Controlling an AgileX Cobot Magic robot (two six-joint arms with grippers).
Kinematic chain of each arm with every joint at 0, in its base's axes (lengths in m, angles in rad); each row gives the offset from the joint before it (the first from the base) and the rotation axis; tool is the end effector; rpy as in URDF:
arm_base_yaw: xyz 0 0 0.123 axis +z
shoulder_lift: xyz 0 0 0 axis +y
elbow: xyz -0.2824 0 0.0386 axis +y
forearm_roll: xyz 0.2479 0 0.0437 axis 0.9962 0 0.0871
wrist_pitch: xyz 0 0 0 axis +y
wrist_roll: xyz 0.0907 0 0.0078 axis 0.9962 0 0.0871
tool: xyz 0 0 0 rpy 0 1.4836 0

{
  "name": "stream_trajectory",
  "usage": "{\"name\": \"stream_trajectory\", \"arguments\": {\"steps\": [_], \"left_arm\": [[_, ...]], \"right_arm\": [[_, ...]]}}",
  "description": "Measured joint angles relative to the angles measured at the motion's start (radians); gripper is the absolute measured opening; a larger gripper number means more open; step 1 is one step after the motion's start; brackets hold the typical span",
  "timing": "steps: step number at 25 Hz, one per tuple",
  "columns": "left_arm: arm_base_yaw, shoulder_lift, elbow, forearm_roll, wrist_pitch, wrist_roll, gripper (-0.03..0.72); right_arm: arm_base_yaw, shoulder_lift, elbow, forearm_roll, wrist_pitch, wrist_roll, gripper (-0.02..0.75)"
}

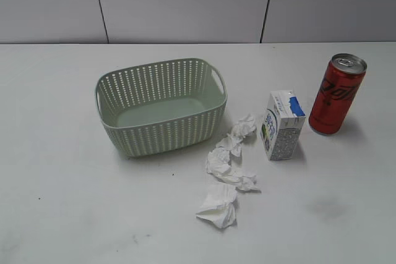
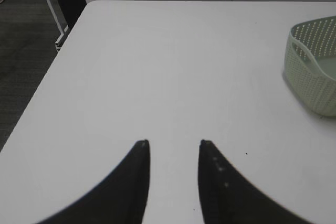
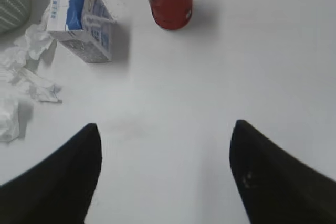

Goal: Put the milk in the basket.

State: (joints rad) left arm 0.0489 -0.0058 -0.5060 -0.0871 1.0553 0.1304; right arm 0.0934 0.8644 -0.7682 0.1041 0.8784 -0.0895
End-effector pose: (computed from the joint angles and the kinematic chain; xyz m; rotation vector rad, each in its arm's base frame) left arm -0.0060 -0.0072 0.2795 0.0868 2.0222 0.0095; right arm 0.1530 0.0217 0.3123 -0.1778 2.4495 0.1292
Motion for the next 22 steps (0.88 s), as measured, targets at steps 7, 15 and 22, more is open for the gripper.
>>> {"name": "stream_trajectory", "arguments": {"steps": [7, 15, 22], "left_arm": [[0.000, 0.000, 0.000, 0.000, 0.000, 0.000, 0.233], [0.000, 0.000, 0.000, 0.000, 0.000, 0.000, 0.233], [0.000, 0.000, 0.000, 0.000, 0.000, 0.000, 0.233]], "right_arm": [[0.027, 0.333, -0.151, 0.125, -0.036, -0.090, 0.586], [0.259, 0.608, -0.302, 0.029, -0.133, 0.048, 0.586], [0.343, 0.831, -0.385, -0.052, -0.149, 0.199, 0.585]]}}
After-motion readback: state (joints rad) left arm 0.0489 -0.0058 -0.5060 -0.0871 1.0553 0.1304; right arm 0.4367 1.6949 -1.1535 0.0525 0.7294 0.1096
